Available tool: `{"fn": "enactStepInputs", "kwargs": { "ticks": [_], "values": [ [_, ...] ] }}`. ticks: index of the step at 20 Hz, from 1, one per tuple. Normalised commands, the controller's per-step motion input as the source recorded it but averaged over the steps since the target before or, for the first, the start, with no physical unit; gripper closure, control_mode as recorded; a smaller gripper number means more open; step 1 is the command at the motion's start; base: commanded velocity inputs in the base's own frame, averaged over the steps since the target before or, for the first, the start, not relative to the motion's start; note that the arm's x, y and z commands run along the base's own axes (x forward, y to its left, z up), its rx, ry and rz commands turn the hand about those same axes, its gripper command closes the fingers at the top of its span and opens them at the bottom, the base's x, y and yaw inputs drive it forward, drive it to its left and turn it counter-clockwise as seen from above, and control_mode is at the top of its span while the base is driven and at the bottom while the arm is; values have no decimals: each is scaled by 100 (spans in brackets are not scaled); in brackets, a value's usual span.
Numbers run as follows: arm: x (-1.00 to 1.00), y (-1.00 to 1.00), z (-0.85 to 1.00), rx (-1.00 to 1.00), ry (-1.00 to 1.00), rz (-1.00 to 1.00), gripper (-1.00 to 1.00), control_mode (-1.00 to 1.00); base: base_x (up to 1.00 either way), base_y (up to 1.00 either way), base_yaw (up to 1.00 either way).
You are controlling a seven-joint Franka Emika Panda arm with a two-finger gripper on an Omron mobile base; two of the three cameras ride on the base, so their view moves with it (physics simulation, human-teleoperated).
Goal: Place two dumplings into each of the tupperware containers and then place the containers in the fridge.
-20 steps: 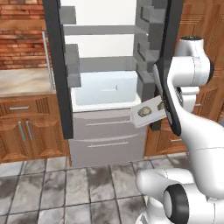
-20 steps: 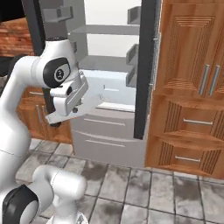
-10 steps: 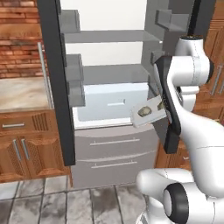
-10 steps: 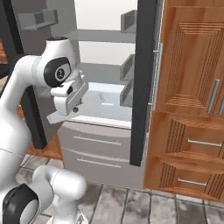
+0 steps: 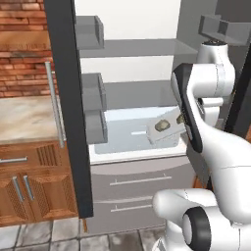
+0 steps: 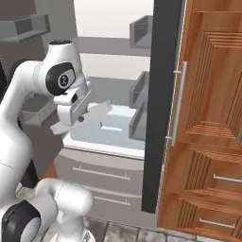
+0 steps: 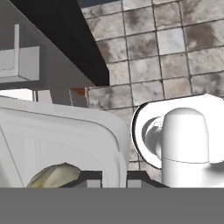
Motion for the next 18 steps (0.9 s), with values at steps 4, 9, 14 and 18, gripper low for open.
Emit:
{"fn": "enactStepInputs", "kwargs": {
  "ticks": [4,9,14,18],
  "values": [
    [0,0,0,0,0,0,100,100,80,12,0],
    [0,0,0,0,0,0,100,100,68,14,0],
    [0,0,0,0,0,0,100,100,54,18,0],
    [36,18,-14,0,-2,-5,100,-100,12,6,-1]
  ]
}}
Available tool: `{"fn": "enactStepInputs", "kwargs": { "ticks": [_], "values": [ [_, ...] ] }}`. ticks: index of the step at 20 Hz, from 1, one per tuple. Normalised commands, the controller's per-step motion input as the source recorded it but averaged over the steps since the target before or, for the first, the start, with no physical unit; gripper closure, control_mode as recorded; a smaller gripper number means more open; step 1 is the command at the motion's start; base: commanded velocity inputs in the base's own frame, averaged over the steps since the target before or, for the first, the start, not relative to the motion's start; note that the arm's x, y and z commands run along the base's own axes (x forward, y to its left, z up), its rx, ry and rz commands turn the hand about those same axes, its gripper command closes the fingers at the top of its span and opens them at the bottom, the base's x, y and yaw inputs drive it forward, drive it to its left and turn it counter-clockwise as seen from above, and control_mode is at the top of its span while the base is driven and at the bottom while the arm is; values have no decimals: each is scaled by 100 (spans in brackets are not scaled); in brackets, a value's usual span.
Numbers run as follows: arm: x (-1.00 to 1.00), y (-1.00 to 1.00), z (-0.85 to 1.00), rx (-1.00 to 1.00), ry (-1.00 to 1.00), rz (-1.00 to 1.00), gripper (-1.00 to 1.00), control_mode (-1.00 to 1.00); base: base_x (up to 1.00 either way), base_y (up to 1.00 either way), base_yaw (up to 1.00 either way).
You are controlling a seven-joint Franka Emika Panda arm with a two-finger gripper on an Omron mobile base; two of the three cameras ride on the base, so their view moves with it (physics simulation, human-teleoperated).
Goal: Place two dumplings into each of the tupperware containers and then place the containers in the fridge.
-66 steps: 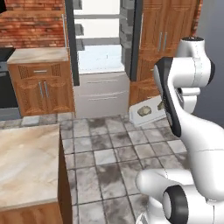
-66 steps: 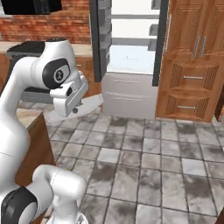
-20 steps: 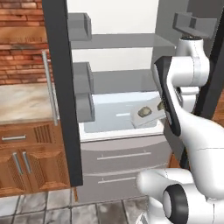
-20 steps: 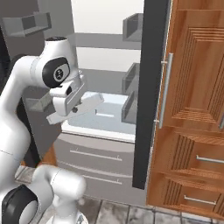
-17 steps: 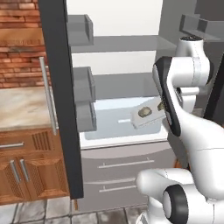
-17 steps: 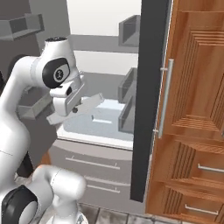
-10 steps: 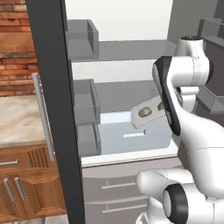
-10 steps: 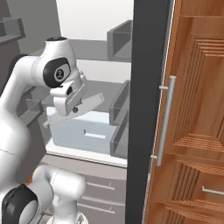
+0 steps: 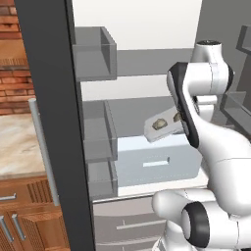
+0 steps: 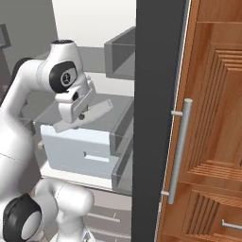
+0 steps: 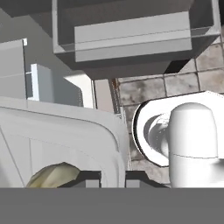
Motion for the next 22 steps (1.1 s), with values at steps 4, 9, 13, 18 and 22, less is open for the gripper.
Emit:
{"fn": "enactStepInputs", "kwargs": {
  "ticks": [4,9,13,18,22],
  "values": [
    [36,15,-53,8,-14,-12,100,-100,0,0,0],
    [28,7,-65,13,-22,-13,100,-100,0,0,0],
    [33,0,-55,9,-28,-7,100,-100,0,0,0],
    [47,0,-29,7,-21,-3,100,-100,0,0,0],
    [57,2,-4,9,-3,0,100,-100,0,0,0]
  ]
}}
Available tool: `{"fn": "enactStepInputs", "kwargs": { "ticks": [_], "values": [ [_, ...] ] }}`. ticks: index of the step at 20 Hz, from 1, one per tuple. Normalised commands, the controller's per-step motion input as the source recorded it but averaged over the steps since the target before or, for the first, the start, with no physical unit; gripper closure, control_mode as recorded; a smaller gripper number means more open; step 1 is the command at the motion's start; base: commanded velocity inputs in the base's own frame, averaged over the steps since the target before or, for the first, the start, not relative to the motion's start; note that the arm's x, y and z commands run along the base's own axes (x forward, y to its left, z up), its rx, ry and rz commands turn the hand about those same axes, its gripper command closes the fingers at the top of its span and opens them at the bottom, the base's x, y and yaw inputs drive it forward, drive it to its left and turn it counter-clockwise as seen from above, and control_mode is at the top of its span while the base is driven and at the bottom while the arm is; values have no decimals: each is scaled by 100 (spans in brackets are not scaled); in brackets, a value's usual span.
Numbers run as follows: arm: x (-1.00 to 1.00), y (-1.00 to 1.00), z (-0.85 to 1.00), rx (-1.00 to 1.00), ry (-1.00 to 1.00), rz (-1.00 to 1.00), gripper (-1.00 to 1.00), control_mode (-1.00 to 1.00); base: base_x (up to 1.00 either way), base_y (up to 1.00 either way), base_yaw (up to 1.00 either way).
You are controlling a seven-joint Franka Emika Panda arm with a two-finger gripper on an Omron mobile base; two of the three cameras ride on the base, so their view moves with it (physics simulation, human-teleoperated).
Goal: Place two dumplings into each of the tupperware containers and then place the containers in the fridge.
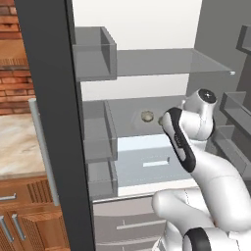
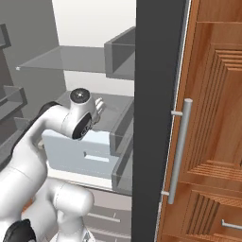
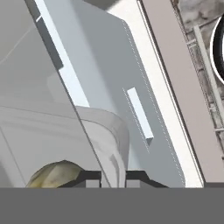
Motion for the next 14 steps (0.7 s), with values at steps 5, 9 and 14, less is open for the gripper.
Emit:
{"fn": "enactStepInputs", "kwargs": {
  "ticks": [5,9,14],
  "values": [
    [65,0,-5,2,0,0,100,-100,0,0,0],
    [63,1,-19,0,0,0,100,-100,0,0,0],
    [39,0,-30,0,-2,0,100,-100,0,0,0]
  ]
}}
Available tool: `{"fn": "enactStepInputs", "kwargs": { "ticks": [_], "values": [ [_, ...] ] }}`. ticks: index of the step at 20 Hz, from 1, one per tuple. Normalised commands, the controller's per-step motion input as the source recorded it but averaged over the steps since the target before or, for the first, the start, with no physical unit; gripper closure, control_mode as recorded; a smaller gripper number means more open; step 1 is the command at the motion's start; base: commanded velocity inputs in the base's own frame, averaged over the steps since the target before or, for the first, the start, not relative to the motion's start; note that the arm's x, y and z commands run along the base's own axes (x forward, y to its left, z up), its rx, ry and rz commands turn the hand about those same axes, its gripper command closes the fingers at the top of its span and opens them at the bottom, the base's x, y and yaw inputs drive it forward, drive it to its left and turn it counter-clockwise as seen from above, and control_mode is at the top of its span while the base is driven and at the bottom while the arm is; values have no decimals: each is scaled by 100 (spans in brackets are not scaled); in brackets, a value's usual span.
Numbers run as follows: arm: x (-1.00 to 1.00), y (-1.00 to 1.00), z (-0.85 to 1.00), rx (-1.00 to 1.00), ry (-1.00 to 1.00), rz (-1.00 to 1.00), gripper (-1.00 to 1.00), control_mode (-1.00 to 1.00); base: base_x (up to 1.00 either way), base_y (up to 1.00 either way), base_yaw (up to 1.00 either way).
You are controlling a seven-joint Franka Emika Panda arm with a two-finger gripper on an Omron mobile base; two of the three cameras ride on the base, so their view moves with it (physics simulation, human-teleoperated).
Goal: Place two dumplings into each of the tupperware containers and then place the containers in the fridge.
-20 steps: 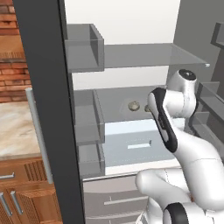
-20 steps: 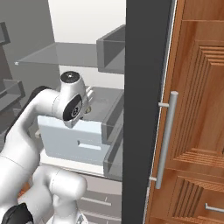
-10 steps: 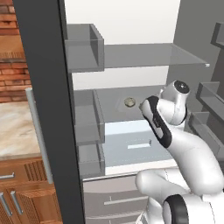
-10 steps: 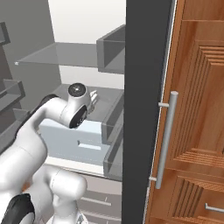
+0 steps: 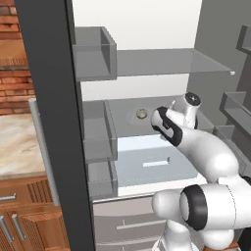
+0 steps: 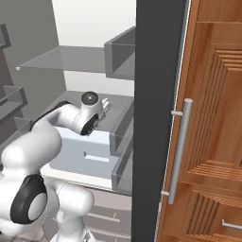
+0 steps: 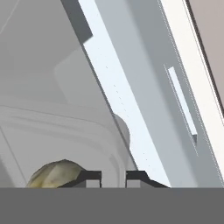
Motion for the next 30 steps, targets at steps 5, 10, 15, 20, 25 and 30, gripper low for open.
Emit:
{"fn": "enactStepInputs", "kwargs": {
  "ticks": [5,10,15,20,25,30],
  "values": [
    [30,4,-22,0,0,0,100,-100,0,0,0],
    [33,6,-27,0,-4,0,100,-100,0,0,0],
    [40,0,-3,0,-5,0,100,-100,0,0,0],
    [51,0,0,0,-5,0,100,-100,0,0,0],
    [37,0,0,0,-10,0,-100,-100,0,0,0],
    [5,0,4,-2,-18,0,-100,-100,0,0,0]
  ]
}}
